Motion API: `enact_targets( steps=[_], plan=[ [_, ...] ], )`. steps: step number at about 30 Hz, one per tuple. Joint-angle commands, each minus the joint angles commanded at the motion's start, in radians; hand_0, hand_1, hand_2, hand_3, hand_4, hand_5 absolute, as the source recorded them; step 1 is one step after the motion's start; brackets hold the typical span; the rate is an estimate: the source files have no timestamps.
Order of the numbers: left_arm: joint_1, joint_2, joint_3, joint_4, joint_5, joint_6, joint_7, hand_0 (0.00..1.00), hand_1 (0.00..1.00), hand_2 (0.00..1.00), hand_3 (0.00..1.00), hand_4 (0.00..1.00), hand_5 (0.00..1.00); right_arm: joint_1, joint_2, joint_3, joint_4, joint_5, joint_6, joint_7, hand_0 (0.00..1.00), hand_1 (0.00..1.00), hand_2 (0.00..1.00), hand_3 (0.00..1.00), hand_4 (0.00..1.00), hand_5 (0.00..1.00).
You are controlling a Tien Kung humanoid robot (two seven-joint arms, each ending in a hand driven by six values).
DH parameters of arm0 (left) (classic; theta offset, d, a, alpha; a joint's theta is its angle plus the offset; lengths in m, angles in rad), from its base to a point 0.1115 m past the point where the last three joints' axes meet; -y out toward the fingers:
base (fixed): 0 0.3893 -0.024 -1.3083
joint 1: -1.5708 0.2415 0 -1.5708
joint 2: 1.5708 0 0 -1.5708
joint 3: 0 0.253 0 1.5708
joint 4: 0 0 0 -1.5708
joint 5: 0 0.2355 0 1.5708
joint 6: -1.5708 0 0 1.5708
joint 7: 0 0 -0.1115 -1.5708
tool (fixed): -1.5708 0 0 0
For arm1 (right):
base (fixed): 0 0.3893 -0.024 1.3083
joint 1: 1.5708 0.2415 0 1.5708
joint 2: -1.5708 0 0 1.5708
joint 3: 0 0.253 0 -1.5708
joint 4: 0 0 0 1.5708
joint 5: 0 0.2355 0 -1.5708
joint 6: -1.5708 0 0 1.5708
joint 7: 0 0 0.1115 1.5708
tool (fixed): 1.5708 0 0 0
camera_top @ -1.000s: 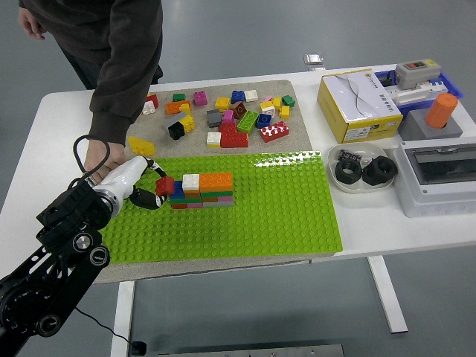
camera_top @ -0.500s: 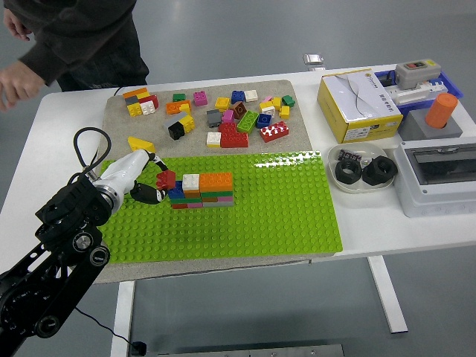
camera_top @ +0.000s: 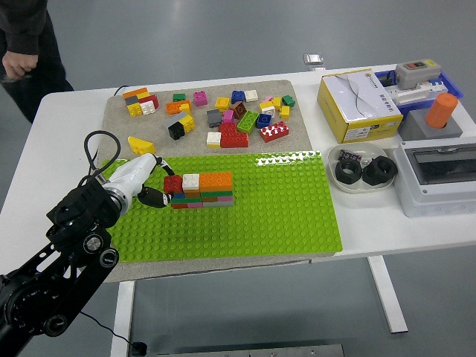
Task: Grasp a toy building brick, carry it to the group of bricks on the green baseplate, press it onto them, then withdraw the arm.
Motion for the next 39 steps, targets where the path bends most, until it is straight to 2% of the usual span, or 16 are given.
enact_targets(
  steps=[18, 19, 23, 24, 39],
  plan=[
    [-0.003, -0.005, 0.004, 0.02, -0.009, 0.007, 0.0, 0.929, 0.911, 0.864, 0.441, 0.703, 0.002, 0.001, 0.001, 0.001, 0.0, -0.001, -0.001, 0.001, 0.734, 0.676, 0.733, 0.847, 0.635, 0.998],
    [-0.003, -0.005, 0.005, 0.02, -0.01, 0.007, 0.0, 0.929, 0.911, 0.864, 0.459, 0.622, 0.002, 0.001, 0.001, 0.002, 0.0, -0.001, -0.001, 0.001, 0.734, 0.677, 0.733, 0.847, 0.635, 0.998],
    [-0.002, -0.005, 0.006, 0.021, -0.013, 0.003, 0.0, 0.929, 0.911, 0.864, 0.459, 0.622, 0.002, 0.0, 0.001, 0.003, 0.0, -0.001, -0.001, 0.001, 0.734, 0.677, 0.733, 0.847, 0.635, 0.998],
    [-0.002, -0.005, 0.006, 0.021, -0.014, 0.002, 0.0, 0.929, 0.911, 0.87, 0.509, 0.418, 0.002, 0.0, 0.001, 0.004, 0.0, -0.001, -0.001, 0.001, 0.733, 0.676, 0.733, 0.847, 0.635, 0.998],
    [0.001, -0.004, 0.011, 0.024, -0.023, 0.005, 0.0, 0.929, 0.912, 0.876, 0.535, 0.415, 0.002, -0.005, 0.001, 0.009, 0.0, 0.0, -0.001, 0.001, 0.733, 0.676, 0.732, 0.844, 0.635, 0.998]
  ],
)
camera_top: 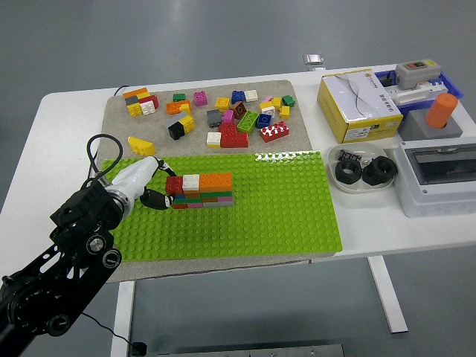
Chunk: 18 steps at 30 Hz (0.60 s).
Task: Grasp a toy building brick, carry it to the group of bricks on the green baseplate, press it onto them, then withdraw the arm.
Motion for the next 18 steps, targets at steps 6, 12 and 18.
enact_targets(
  steps=[6, 12, 18],
  plan=[
    [0.002, 0.001, 0.001, 0.0, -0.001, 0.0, 0.0, 0.932, 0.916, 0.877, 0.54, 0.414, 0.002, -0.002, 0.0, 0.001, 0.0, -0.001, 0.001, 0.0, 0.733, 0.675, 0.731, 0.842, 0.635, 0.998],
    [0.002, 0.002, 0.001, 0.001, -0.002, -0.004, 0.0, 0.933, 0.92, 0.883, 0.554, 0.422, 0.002, -0.003, 0.0, 0.001, 0.0, 0.0, 0.001, 0.0, 0.733, 0.676, 0.732, 0.841, 0.636, 0.998],
    [0.001, 0.001, 0.003, 0.004, -0.003, -0.004, 0.0, 0.936, 0.926, 0.892, 0.573, 0.438, 0.002, -0.003, 0.0, 0.001, 0.0, 0.0, 0.001, 0.0, 0.733, 0.676, 0.731, 0.84, 0.635, 0.998]
  ],
)
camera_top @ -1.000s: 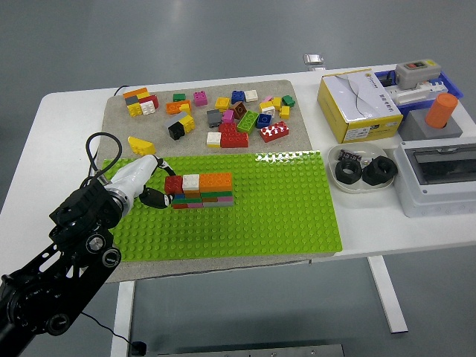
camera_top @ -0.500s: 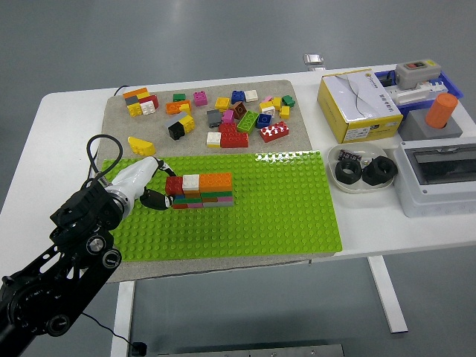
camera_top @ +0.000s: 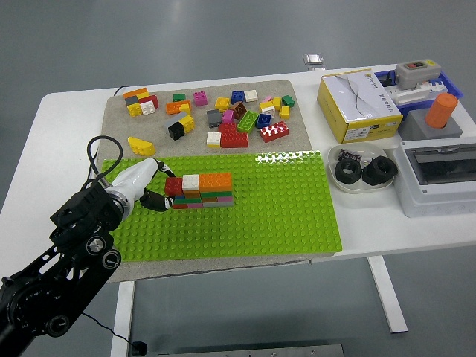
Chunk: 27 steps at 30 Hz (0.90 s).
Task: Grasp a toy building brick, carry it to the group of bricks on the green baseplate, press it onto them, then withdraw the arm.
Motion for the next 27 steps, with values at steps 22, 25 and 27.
enact_targets(
  steps=[22, 25, 27],
  plan=[
    [-0.005, -0.001, 0.0, -0.004, -0.003, -0.017, 0.0, 0.946, 0.94, 0.909, 0.675, 0.532, 0.002, 0.004, -0.002, 0.004, 0.0, -0.005, -0.001, 0.001, 0.733, 0.675, 0.73, 0.835, 0.633, 0.998],
    [-0.005, -0.001, -0.001, -0.004, -0.003, -0.024, 0.0, 0.946, 0.94, 0.909, 0.675, 0.532, 0.002, 0.004, -0.002, 0.004, 0.0, -0.006, -0.001, 0.002, 0.733, 0.675, 0.73, 0.835, 0.633, 0.998],
    [-0.005, -0.002, -0.002, -0.004, -0.003, -0.029, -0.001, 0.946, 0.94, 0.909, 0.675, 0.532, 0.002, 0.004, -0.002, 0.005, 0.0, -0.006, -0.001, 0.002, 0.733, 0.675, 0.73, 0.835, 0.633, 0.998]
  ],
)
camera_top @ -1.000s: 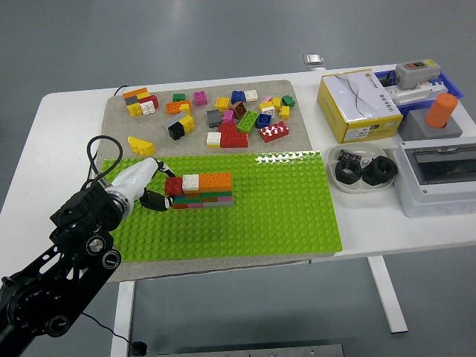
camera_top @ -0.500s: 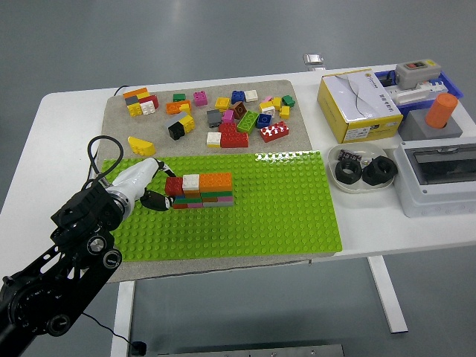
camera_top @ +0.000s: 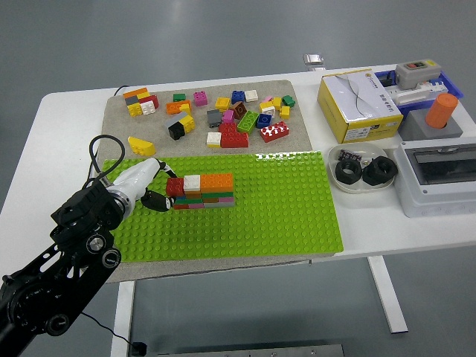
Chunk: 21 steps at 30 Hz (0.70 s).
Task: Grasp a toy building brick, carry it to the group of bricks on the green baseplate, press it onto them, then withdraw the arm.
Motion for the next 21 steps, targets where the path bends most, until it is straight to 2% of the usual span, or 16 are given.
enact_targets(
  steps=[1, 21],
  plan=[
    [0.0, 0.0, 0.0, 0.0, 0.0, -0.002, -0.001, 0.95, 0.946, 0.921, 0.732, 0.579, 0.002, 0.0, 0.0, 0.0, 0.0, 0.0, 0.0, 0.0, 0.733, 0.675, 0.729, 0.835, 0.634, 0.998],
    [-0.005, -0.002, 0.002, -0.003, 0.001, -0.007, -0.002, 0.953, 0.949, 0.922, 0.769, 0.616, 0.005, 0.002, -0.002, 0.0, 0.0, -0.001, 0.001, 0.001, 0.733, 0.674, 0.728, 0.833, 0.633, 0.998]
  ],
)
